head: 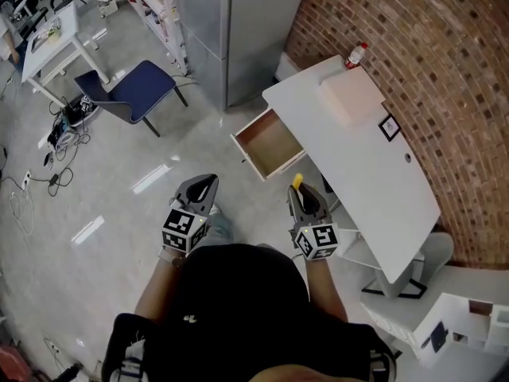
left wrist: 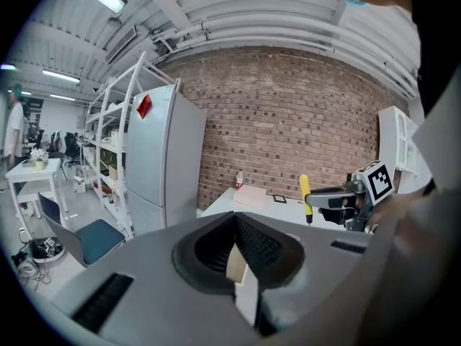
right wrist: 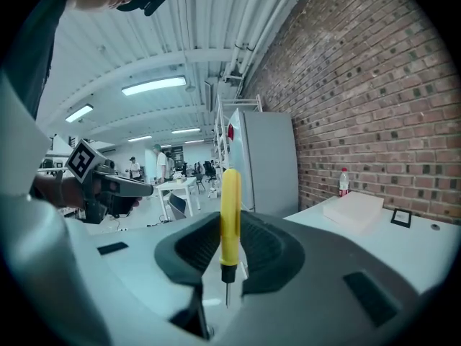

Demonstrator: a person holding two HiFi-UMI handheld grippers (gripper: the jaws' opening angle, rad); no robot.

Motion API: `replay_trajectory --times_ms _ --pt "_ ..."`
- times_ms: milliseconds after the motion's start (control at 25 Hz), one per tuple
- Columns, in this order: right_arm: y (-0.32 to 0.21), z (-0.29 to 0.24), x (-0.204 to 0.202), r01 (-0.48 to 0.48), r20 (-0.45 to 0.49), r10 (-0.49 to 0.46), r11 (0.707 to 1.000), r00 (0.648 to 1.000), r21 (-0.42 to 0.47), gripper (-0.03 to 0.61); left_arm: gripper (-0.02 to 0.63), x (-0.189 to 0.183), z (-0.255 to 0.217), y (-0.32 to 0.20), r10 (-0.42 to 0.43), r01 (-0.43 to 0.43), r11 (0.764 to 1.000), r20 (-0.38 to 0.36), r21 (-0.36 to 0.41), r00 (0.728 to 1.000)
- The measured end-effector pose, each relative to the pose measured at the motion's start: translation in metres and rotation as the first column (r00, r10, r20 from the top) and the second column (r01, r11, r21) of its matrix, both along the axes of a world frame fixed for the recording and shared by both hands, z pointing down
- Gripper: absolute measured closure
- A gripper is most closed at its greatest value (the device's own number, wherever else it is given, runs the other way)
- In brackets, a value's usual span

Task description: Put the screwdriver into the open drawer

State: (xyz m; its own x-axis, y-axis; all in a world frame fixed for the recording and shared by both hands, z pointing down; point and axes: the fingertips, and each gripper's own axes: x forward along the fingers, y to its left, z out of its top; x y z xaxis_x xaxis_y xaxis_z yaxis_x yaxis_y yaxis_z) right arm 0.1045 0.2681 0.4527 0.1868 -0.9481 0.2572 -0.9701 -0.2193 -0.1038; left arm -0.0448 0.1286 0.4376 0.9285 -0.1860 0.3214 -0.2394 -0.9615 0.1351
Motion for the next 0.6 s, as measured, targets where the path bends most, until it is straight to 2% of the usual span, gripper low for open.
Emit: replay_trajectory --times_ms 320,600 --pt "-0.086 -0.003 0.014 0.050 -0.002 -0.050 0.999 0.999 -0.011 0.489 0.609 0.011 0.000 -0.077 -0.048 0.047 0.998 -0.009 -0.031 0.999" --pt "-0.154 0.003 0.018 0.078 -0.003 -0.078 0.997 0.997 -0.029 0.489 0.609 0.005 0.004 -0.139 -0.076 0.075 0.997 -0.009 -0.036 0.997"
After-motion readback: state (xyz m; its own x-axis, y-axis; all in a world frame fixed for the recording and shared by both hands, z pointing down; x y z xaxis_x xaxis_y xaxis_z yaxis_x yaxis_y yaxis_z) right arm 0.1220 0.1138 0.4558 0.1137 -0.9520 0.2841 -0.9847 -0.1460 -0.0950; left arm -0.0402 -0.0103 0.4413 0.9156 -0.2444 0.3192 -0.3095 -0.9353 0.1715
